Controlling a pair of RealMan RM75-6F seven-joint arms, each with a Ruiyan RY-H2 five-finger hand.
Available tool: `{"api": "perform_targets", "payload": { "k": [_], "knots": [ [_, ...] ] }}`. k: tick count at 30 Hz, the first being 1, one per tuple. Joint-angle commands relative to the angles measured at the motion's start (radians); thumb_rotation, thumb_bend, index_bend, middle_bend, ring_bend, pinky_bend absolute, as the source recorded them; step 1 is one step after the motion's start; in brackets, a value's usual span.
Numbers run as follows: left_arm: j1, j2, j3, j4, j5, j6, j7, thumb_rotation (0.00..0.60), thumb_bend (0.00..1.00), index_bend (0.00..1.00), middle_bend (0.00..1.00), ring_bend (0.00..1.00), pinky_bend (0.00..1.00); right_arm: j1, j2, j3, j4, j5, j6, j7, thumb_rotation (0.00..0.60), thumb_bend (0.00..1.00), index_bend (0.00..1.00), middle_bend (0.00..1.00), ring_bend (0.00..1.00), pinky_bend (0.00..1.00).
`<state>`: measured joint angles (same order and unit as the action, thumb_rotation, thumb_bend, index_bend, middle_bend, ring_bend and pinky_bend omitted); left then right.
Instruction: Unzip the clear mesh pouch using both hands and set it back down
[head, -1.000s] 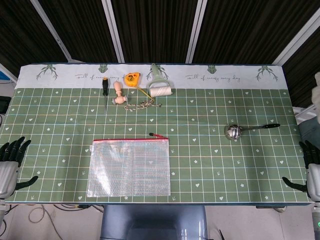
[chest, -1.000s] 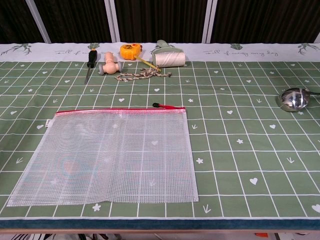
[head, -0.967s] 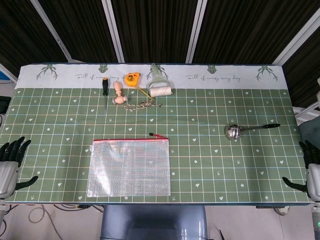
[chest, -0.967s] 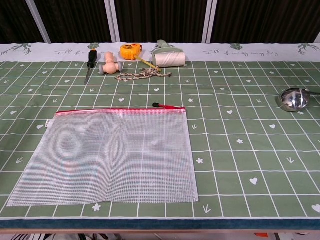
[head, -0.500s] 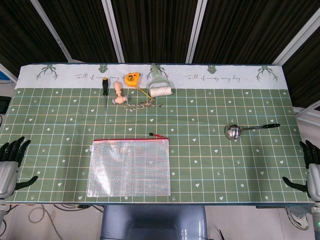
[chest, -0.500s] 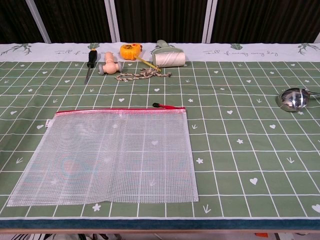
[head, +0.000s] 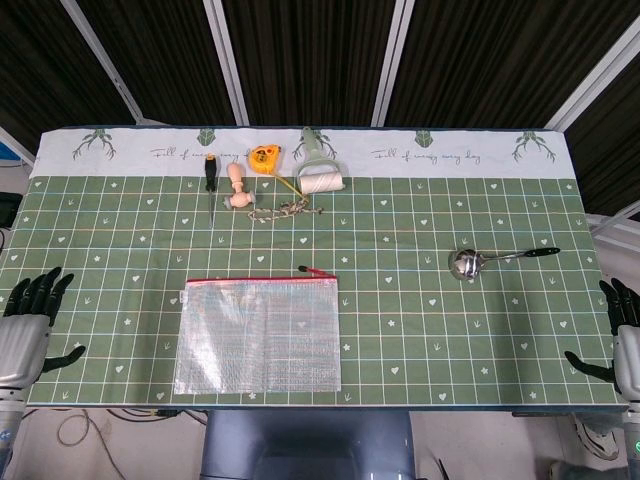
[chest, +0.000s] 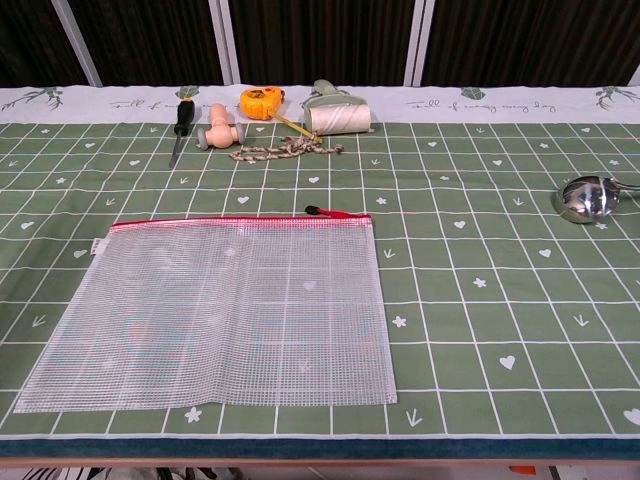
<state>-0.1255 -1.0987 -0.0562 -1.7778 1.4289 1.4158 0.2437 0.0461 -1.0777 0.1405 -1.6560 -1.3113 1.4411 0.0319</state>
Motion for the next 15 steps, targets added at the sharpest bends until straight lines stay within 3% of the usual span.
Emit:
{"api": "perform_targets", "payload": {
  "k": [1,8,15],
  "knots": [
    [-0.067,0.014,-0.057,-0.083,-0.043,-0.054,0.084,0.6,0.07,0.01,0.0,0.0,0.0,0.001,-0.001,0.001,0.0,0.003,-0.004,0.003,0.6,0.13,0.0,0.0,0.0,0.2],
    [-0.258,-0.048,-0.185,-0.167,-0.207,-0.209,0.28,0.6,0.11,0.11,0.0,0.0,0.0,0.004,0.0,0.006,-0.004,0.022,-0.017,0.01,0.6,0.14,0.0,0.0,0.0,0.2],
    [-0.461,-0.208,-0.269,-0.1,-0.411,-0.319,0.458,0.6,0.15,0.26,0.03,0.0,0.0,0.004,0.005,0.012,-0.011,0.042,-0.028,0.023,0.6,0.14,0.0,0.0,0.0,0.2]
  ]
}}
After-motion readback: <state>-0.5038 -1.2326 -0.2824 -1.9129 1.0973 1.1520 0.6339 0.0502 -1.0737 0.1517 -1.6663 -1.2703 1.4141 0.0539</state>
